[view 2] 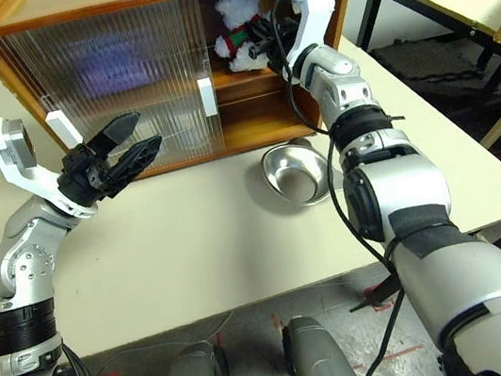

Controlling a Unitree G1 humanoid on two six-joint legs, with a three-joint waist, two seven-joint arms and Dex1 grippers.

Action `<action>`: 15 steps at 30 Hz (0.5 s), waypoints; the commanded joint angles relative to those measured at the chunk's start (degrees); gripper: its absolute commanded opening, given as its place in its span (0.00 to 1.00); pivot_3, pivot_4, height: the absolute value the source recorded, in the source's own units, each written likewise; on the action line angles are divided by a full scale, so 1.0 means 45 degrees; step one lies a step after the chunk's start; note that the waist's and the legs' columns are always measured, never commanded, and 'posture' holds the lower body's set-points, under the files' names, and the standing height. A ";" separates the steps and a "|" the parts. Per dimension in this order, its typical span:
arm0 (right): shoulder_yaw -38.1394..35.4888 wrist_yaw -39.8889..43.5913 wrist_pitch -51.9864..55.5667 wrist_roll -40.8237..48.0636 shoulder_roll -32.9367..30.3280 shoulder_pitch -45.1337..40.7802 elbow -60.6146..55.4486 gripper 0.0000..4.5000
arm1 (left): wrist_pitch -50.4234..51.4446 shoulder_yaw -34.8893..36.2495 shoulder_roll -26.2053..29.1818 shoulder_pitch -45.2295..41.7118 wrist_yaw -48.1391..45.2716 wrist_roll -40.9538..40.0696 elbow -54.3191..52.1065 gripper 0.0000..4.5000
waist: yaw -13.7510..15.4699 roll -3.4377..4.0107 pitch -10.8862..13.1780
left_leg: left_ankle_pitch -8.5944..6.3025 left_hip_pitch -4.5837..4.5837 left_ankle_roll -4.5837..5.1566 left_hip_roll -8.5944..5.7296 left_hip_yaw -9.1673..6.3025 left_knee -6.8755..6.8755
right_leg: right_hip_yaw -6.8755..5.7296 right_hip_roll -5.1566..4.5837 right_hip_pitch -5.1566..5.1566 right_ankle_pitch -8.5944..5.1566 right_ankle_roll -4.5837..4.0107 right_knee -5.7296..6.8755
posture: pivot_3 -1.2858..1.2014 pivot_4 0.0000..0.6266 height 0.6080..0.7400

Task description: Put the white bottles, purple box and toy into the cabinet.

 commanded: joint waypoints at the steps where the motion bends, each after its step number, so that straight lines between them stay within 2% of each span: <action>1: -0.0270 -0.0238 -0.0664 -0.0212 0.0011 -0.0400 0.0794 0.04 | 0.0209 0.0200 0.0172 0.0402 0.0327 -0.0254 -0.0589 1.00 | 0.0059 0.0002 0.0001 | 0.0000 -0.0001 0.0000 0.0000 0.0000 0.0000 | 0.0000 -0.0001 0.0000 0.0000 -0.0001 0.0000 | 0.58 0.00 1.00; 15: -0.0537 -0.0969 -0.1131 -0.0839 0.0120 -0.0596 0.1953 0.04 | 0.0595 0.0598 0.0645 0.1120 0.1196 -0.0817 -0.1787 1.00 | 0.0765 0.0003 0.0002 | -0.0001 -0.0001 -0.0002 0.0002 -0.0003 0.0000 | -0.0002 -0.0004 -0.0002 -0.0006 -0.0015 0.0001 | 0.61 0.00 1.00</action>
